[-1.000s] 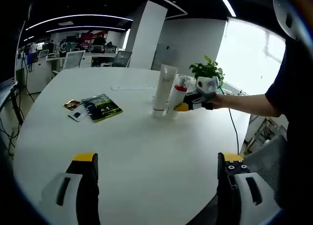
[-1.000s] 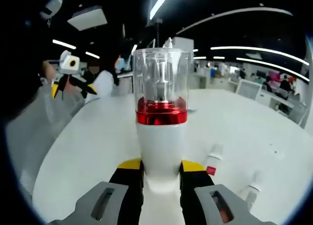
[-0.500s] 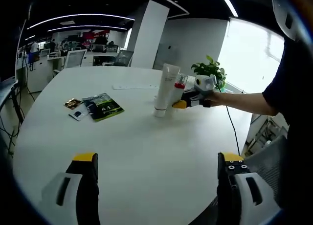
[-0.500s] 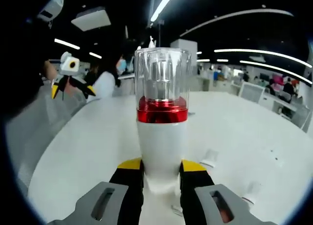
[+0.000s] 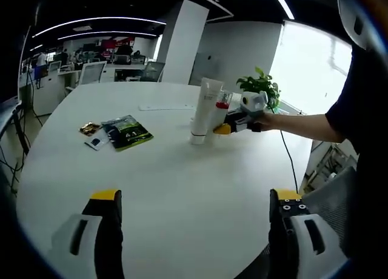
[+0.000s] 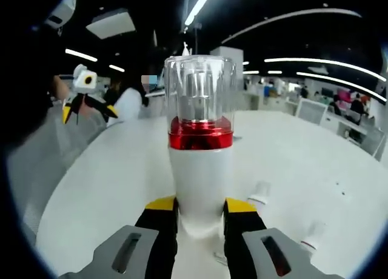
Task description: Arrange the skincare products in the storage area until every visible bottle or jar stands upright without overlapping.
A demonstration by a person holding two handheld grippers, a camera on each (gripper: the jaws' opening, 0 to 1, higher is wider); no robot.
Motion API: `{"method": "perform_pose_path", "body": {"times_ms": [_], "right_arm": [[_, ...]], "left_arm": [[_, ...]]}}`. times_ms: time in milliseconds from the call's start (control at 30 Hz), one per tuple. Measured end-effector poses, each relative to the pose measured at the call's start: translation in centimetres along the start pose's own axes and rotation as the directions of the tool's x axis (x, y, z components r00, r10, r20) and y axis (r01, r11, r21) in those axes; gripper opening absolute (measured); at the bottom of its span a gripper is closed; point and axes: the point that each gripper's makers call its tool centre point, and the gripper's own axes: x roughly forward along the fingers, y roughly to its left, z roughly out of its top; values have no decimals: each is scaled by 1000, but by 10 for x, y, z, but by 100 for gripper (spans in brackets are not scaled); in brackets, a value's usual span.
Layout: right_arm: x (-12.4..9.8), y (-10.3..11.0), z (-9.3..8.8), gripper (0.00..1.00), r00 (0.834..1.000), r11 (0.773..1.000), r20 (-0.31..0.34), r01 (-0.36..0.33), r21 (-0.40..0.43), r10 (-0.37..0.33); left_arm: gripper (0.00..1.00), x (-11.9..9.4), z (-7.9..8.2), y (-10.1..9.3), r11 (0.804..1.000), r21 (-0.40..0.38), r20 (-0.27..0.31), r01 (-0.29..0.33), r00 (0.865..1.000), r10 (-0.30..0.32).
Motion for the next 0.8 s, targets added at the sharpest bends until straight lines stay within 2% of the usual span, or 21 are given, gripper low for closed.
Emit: {"method": "perform_pose_path", "body": {"times_ms": [200, 433, 567, 800], "right_arm": [[-7, 6, 4, 28, 1000, 999, 7, 18, 29, -18], [-22, 11, 4, 32, 998, 995, -17, 67, 72, -65], [-34, 16, -3, 41, 992, 982, -70, 111, 152, -101], [-45, 28, 11, 52, 989, 973, -60, 143, 180, -135]], "left_arm": [[94, -1, 2, 0, 1000, 4, 5, -2, 1000, 2], [94, -1, 10, -4, 1000, 22, 20, 4, 1000, -4], [95, -2, 14, -4, 1000, 31, 29, 4, 1000, -4], [95, -10, 20, -2, 998, 69, 25, 2, 1000, -3]]}}
